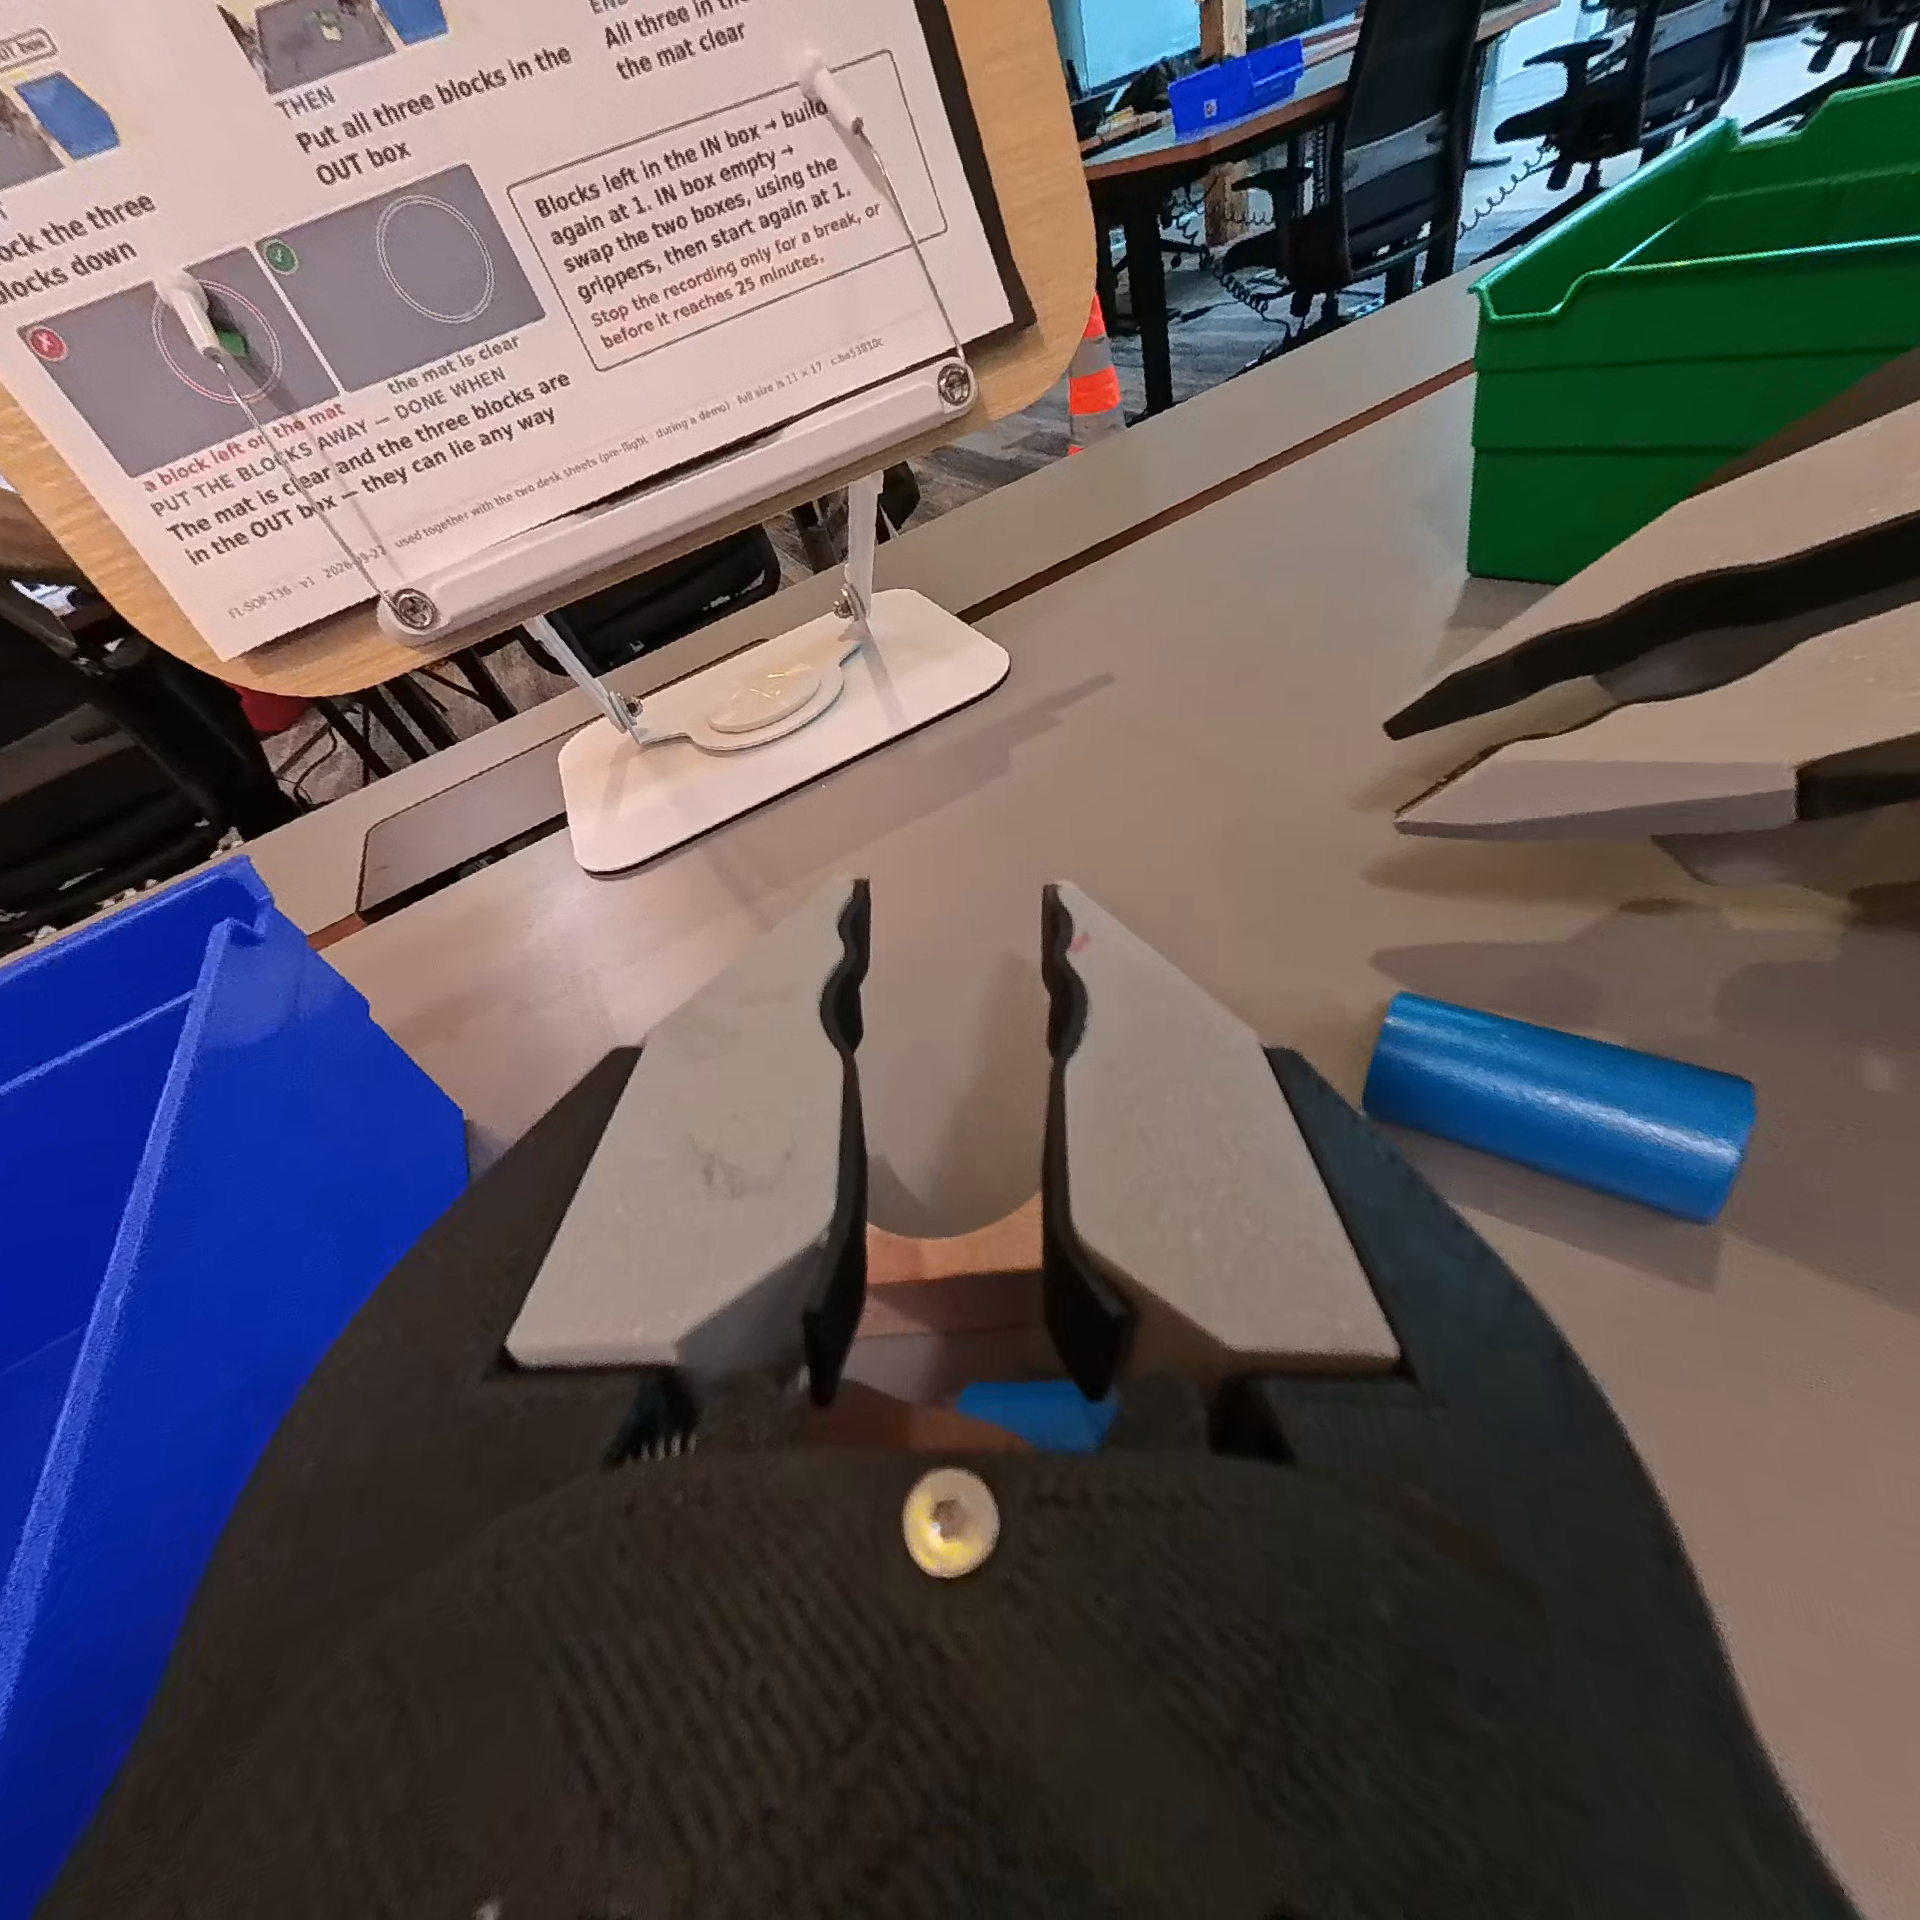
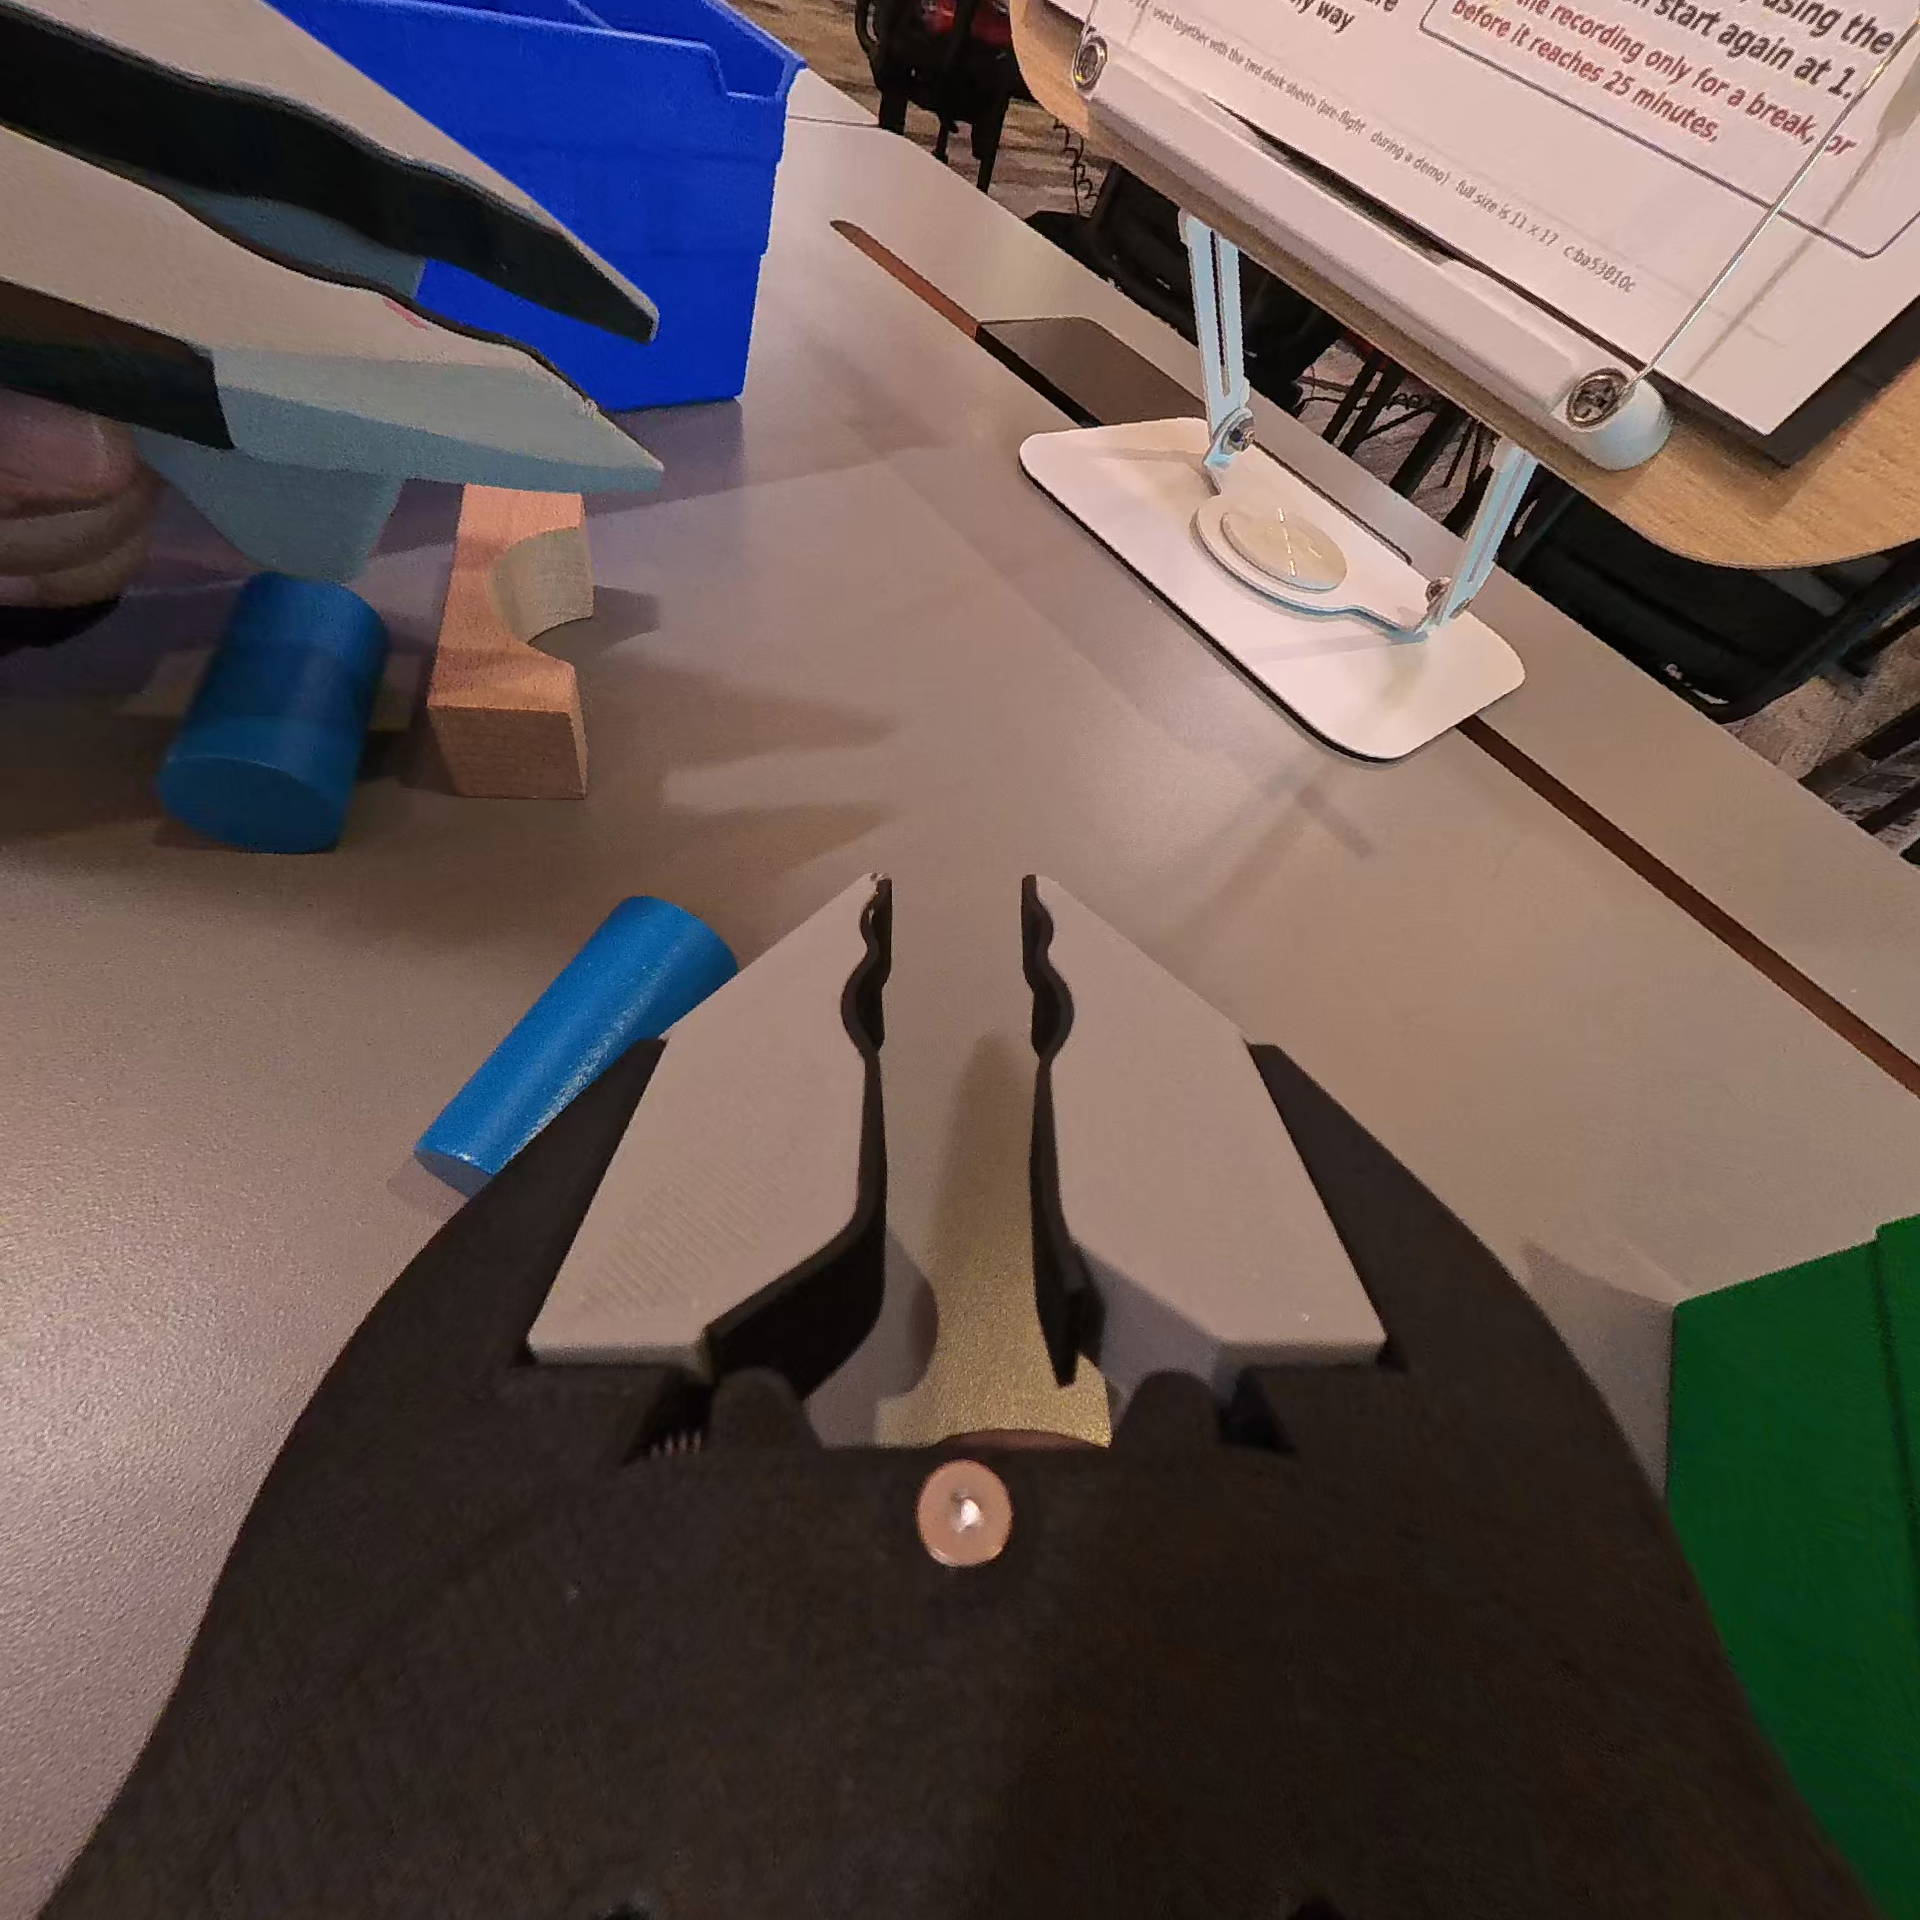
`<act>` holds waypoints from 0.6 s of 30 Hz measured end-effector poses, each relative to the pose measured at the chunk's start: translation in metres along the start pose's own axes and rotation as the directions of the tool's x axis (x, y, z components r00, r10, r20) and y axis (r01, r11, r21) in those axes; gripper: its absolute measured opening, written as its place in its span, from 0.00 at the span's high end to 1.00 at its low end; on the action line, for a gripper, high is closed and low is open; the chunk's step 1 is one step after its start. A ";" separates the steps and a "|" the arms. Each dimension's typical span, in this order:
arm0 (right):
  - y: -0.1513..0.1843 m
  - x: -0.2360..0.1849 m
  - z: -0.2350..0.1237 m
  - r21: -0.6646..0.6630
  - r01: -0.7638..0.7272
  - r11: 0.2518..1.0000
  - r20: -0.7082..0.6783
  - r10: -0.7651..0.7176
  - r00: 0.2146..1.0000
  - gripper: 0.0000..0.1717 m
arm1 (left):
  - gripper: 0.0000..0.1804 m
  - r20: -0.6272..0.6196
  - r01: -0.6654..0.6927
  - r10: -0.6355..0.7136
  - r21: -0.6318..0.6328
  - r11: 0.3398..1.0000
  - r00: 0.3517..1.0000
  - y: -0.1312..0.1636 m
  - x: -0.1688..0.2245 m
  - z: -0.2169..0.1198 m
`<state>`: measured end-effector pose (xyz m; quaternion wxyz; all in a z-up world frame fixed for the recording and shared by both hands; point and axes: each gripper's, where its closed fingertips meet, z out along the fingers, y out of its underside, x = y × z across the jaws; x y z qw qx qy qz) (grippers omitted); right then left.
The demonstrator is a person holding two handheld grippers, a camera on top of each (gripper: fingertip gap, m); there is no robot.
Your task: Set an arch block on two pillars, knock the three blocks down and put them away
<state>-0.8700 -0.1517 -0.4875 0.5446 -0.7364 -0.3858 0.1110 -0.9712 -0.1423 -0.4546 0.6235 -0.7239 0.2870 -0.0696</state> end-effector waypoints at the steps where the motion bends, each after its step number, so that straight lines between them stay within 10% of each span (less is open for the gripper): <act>1: -0.001 0.000 0.000 0.002 0.001 1.000 -0.001 -0.001 1.000 0.87 | 0.83 0.001 -0.001 0.001 -0.002 1.000 1.000 0.001 0.000 0.000; 18: -0.002 -0.004 -0.001 -0.003 0.041 0.999 -0.006 -0.041 0.999 0.87 | 0.85 0.046 -0.014 0.013 0.020 1.000 0.999 -0.003 -0.006 -0.001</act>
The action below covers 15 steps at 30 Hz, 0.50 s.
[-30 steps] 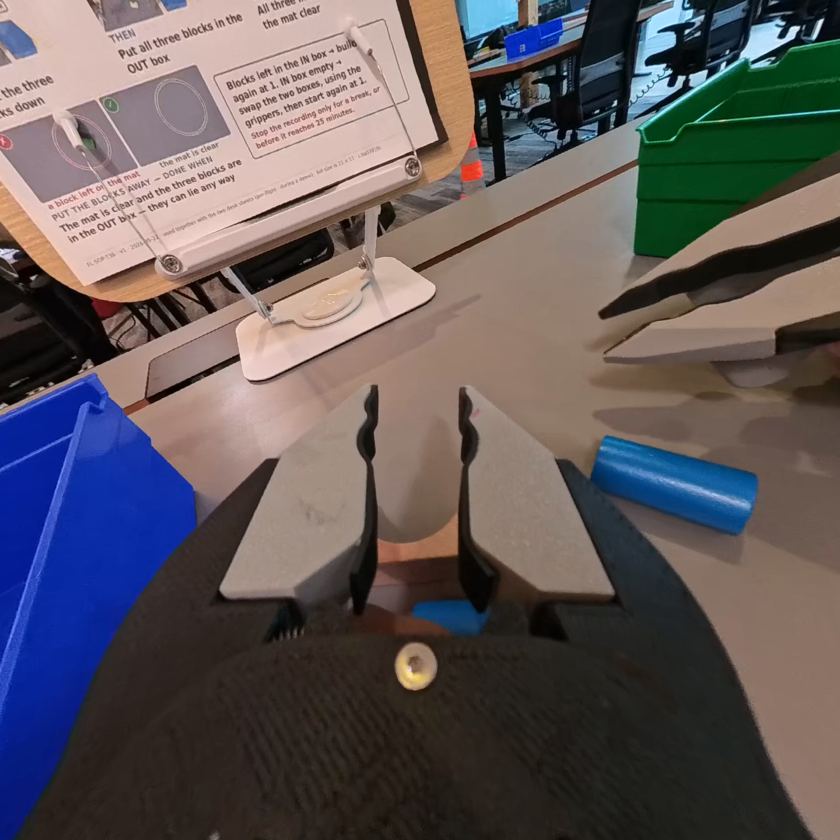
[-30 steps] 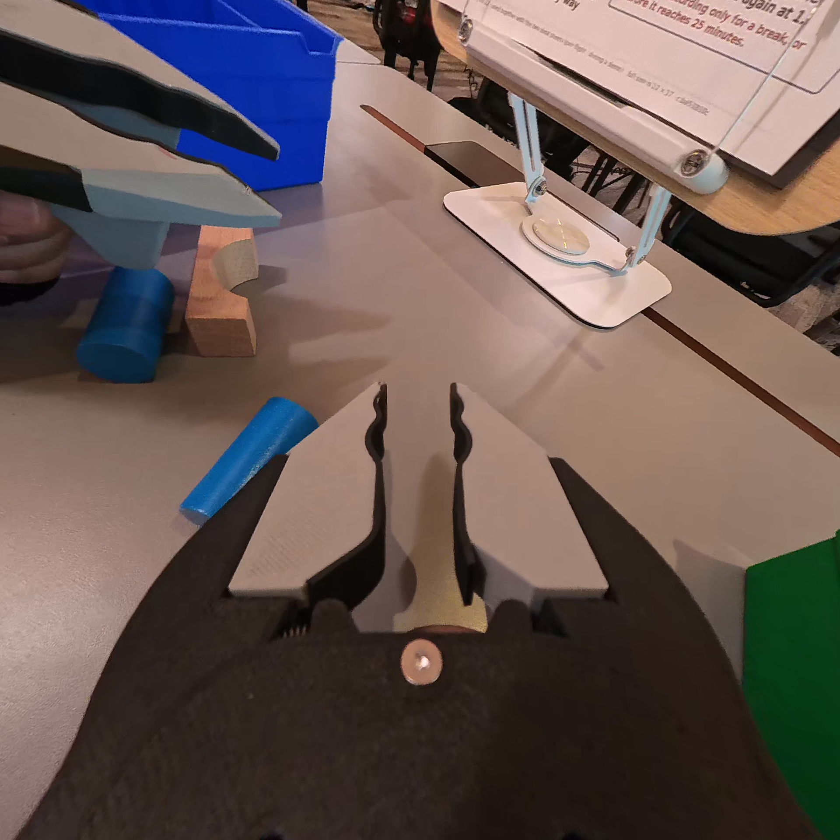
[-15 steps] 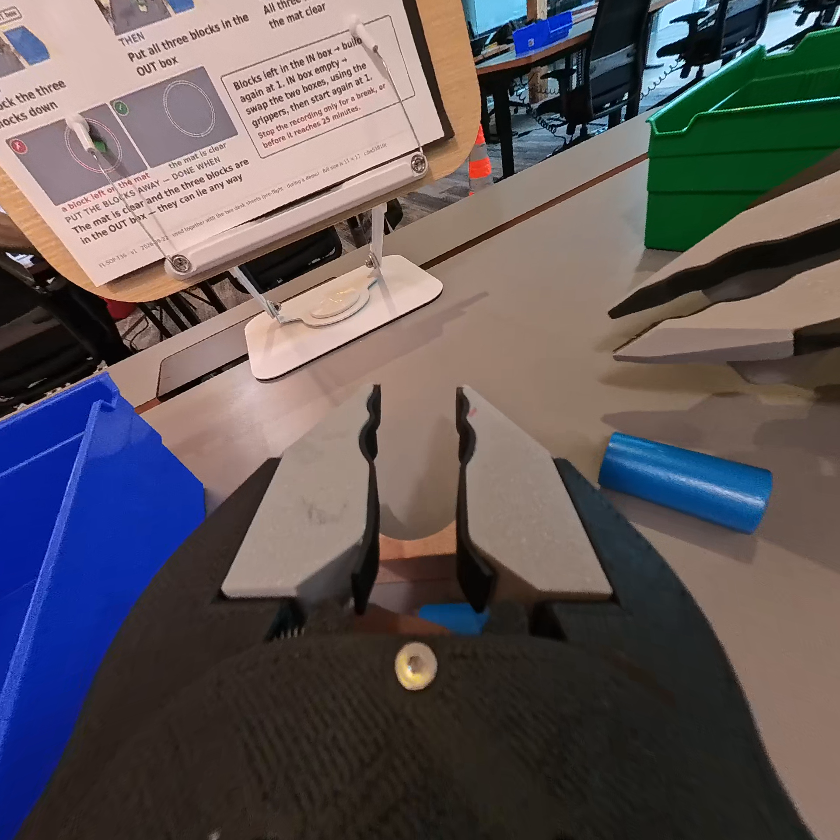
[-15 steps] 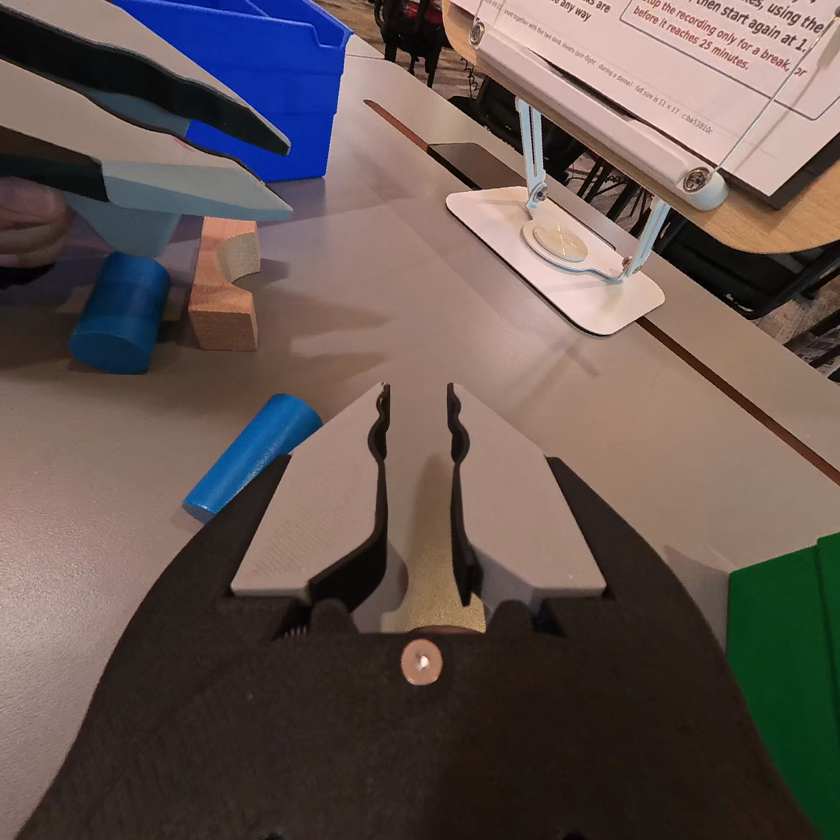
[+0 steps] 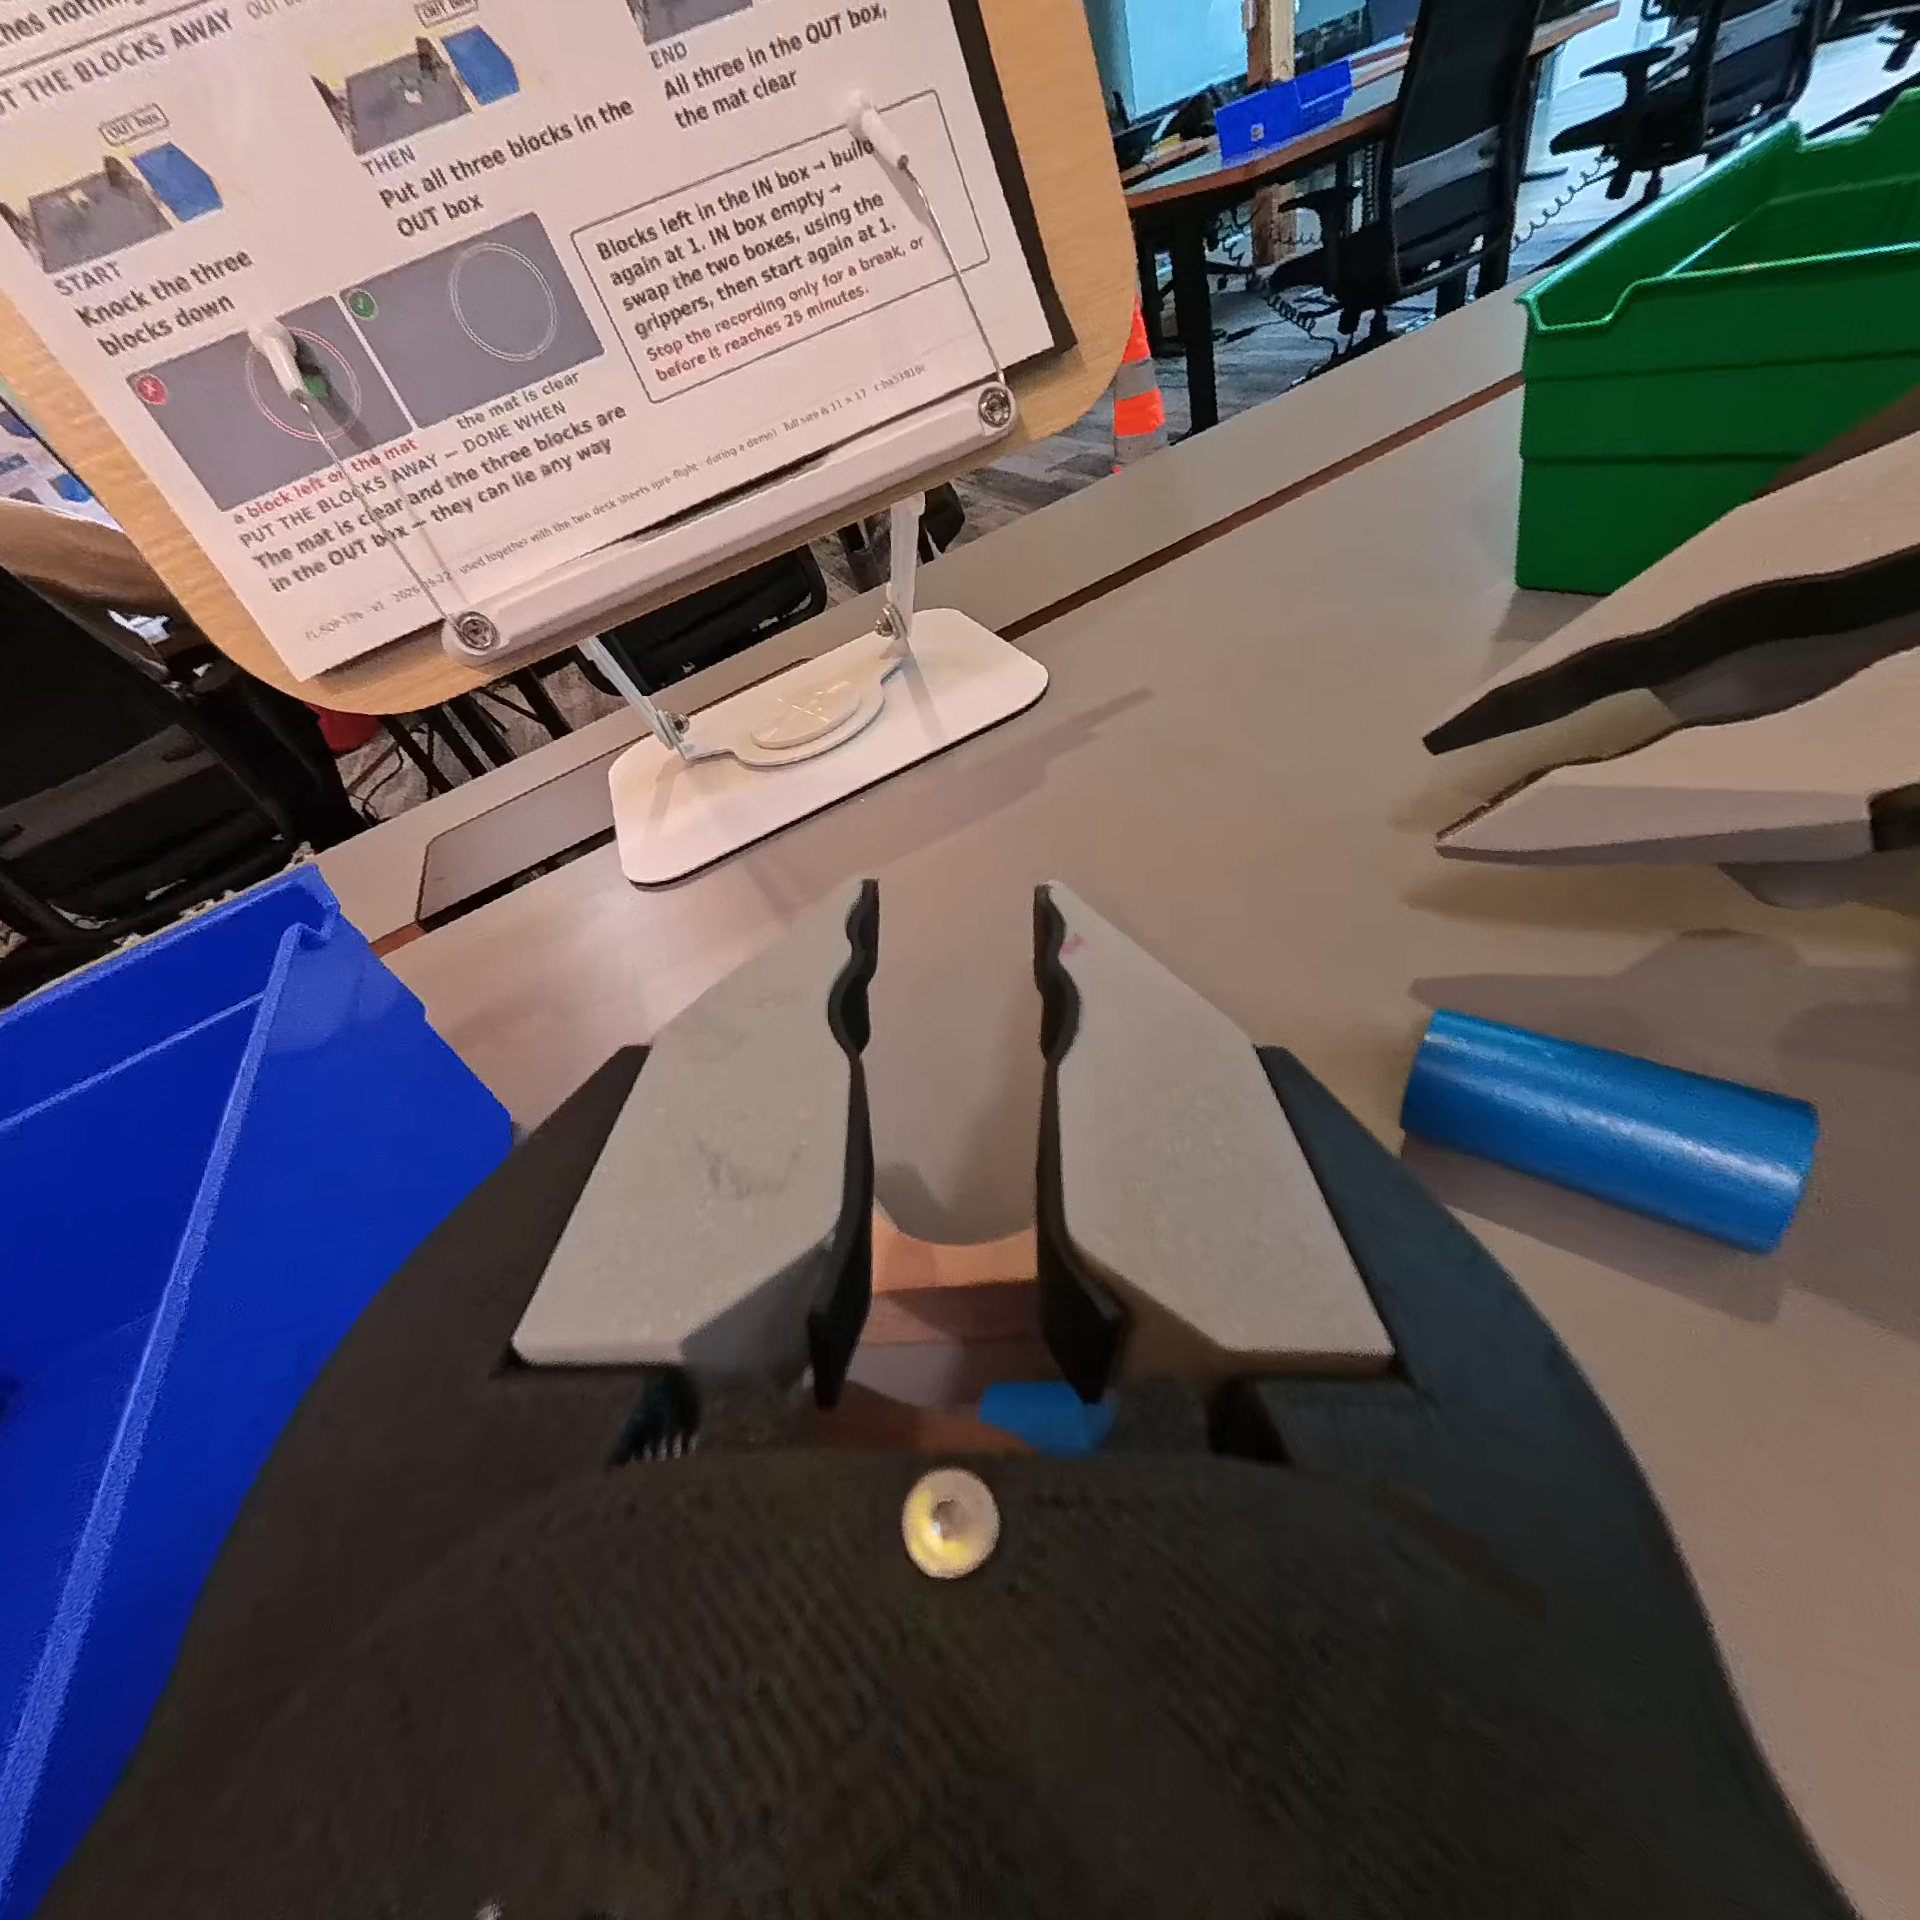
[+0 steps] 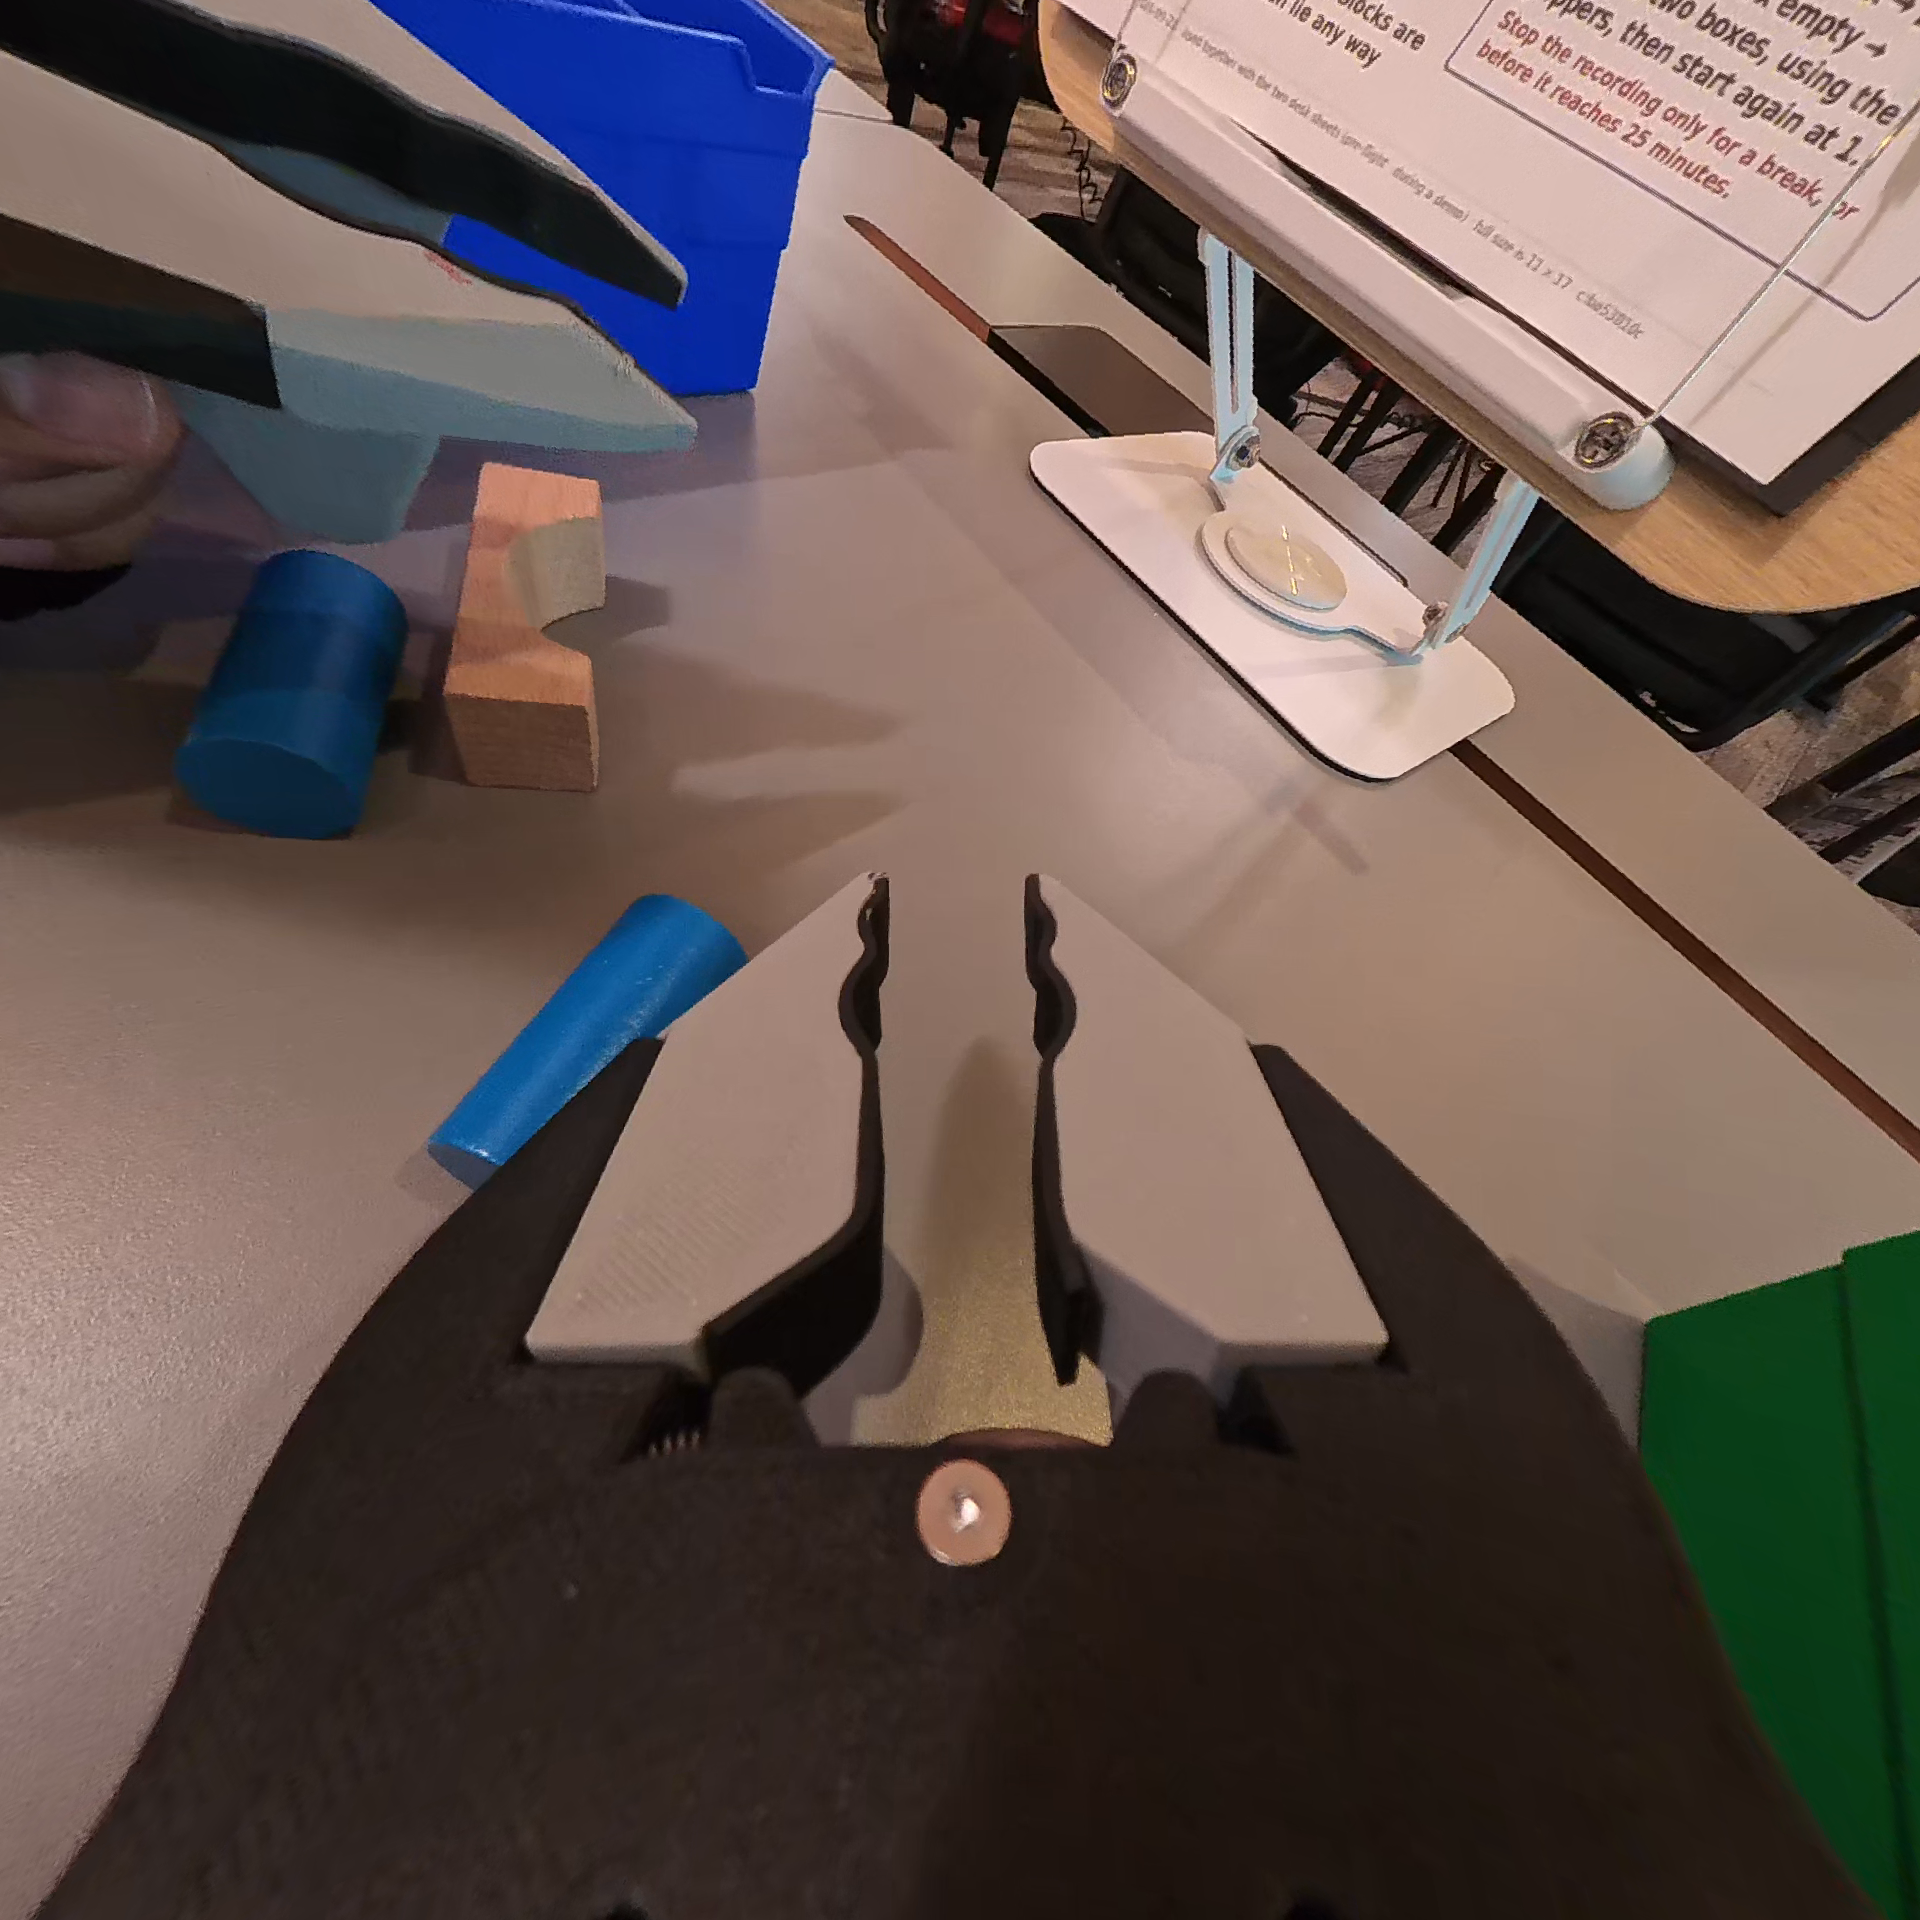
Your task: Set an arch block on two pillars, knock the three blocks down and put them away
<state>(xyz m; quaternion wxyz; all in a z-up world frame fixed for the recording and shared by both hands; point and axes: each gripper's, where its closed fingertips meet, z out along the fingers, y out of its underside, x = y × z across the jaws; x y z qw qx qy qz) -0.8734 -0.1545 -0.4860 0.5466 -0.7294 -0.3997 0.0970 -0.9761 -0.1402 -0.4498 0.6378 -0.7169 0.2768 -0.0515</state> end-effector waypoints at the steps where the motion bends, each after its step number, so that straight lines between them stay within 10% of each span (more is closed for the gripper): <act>1: 0.000 0.000 0.000 0.001 -0.001 1.000 0.000 0.001 1.000 0.86 | 0.85 0.002 0.007 -0.007 -0.002 1.000 1.000 0.000 -0.001 0.000; 15: -0.024 -0.058 -0.010 0.059 -0.003 0.998 0.226 -0.010 0.974 0.80 | 0.81 0.026 0.140 -0.137 -0.133 0.981 0.990 0.022 -0.017 0.003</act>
